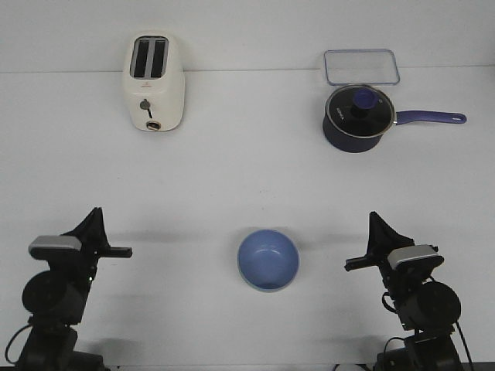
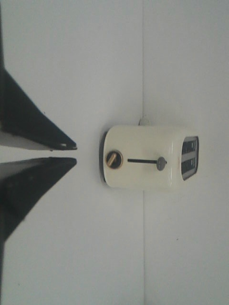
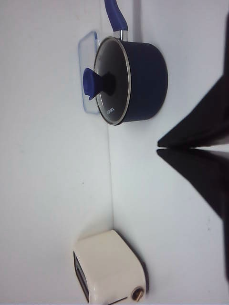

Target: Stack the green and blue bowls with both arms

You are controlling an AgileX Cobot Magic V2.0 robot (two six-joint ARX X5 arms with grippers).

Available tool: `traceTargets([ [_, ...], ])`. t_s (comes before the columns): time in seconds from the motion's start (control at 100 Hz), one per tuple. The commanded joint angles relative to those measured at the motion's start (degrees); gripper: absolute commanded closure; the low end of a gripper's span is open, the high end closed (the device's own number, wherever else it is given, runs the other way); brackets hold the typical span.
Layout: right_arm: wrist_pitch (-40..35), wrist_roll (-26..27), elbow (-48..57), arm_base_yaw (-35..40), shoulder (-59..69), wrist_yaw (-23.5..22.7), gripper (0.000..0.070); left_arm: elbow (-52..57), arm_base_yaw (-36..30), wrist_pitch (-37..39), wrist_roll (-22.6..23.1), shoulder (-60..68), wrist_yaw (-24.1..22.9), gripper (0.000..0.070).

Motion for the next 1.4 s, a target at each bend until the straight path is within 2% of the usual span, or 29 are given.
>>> traceTargets([
  [0.0, 0.9, -1.9, -0.2, 0.0, 0.4, 1.1, 0.0700, -1.2, 1.1, 1.5, 0.6, -3.5, -0.6, 0.0687],
  [0.35, 1.4, -2.3, -0.2, 0.0, 0.3, 2.1, 0.0700, -1.4, 2.6, 1.8, 0.6, -10.4, -0.5, 0.0685],
  [0.88, 1.6, -2.3, -0.2, 0.0, 0.3, 2.1, 0.0700, -1.6, 2.6, 1.9, 0.6, -11.6, -0.5, 0.0685],
  [0.95, 1.7, -2.3, -0.2, 0.0, 0.3, 2.1, 0.0700, -2.3, 3.1, 1.9, 3.6, -12.5, -0.5, 0.0685],
  [1.03, 1.7, -2.3, -0.2, 0.0, 0.3, 2.1, 0.0700, -4.4, 5.3, 1.9, 1.8, -15.2, -0.4, 0.0685],
  [1.08, 1.7, -2.3, -0.2, 0.0, 0.3, 2.1, 0.0700, -6.3, 7.4, 1.8, 0.3, -16.9, 0.7, 0.0685],
  [1.21, 1.7, -2.3, -0.2, 0.0, 0.3, 2.1, 0.0700, -12.2, 11.3, 1.4, 0.8, -21.3, 8.1, 0.0685],
  [1.39, 1.7, -2.3, -0.2, 0.0, 0.3, 2.1, 0.0700, -18.9, 12.4, 1.4, 0.1, -25.9, 8.7, 0.0685],
])
